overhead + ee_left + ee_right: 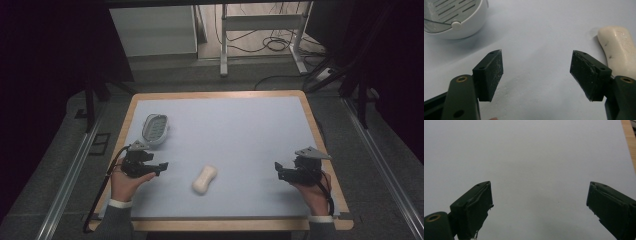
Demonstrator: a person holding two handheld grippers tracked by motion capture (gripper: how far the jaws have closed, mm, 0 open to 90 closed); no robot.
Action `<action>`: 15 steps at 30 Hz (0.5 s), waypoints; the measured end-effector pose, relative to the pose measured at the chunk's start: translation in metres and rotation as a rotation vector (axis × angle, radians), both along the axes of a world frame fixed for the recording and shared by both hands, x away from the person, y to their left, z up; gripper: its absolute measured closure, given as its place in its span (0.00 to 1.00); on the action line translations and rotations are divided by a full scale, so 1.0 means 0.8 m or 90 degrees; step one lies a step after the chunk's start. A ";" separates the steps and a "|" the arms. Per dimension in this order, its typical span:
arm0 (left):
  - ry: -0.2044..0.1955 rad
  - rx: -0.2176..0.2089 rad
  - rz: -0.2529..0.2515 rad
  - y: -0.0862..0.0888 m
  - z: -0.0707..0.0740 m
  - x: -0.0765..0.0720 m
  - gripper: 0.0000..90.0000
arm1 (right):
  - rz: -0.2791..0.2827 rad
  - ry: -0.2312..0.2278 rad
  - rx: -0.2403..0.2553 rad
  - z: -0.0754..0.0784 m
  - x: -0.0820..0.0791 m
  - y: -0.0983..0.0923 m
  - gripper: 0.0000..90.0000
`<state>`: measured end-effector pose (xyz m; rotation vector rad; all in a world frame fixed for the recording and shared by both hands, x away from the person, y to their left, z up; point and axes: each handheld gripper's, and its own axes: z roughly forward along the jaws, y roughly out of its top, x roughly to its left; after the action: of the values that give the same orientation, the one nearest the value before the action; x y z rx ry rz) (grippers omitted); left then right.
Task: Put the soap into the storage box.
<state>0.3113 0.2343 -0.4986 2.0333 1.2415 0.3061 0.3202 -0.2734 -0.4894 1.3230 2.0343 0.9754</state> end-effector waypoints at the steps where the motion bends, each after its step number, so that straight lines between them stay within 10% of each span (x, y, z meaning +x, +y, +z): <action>1: 0.001 0.004 -0.002 0.000 0.000 0.000 0.30 | 0.012 -0.009 0.005 0.000 -0.001 -0.002 0.09; 15: -0.014 0.009 0.018 -0.007 0.020 -0.011 0.30 | 0.016 -0.028 0.026 -0.007 -0.005 -0.033 0.11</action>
<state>0.3028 0.2286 -0.4823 2.0209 1.2581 0.3508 0.3165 -0.2999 -0.4950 1.2882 2.0126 1.0542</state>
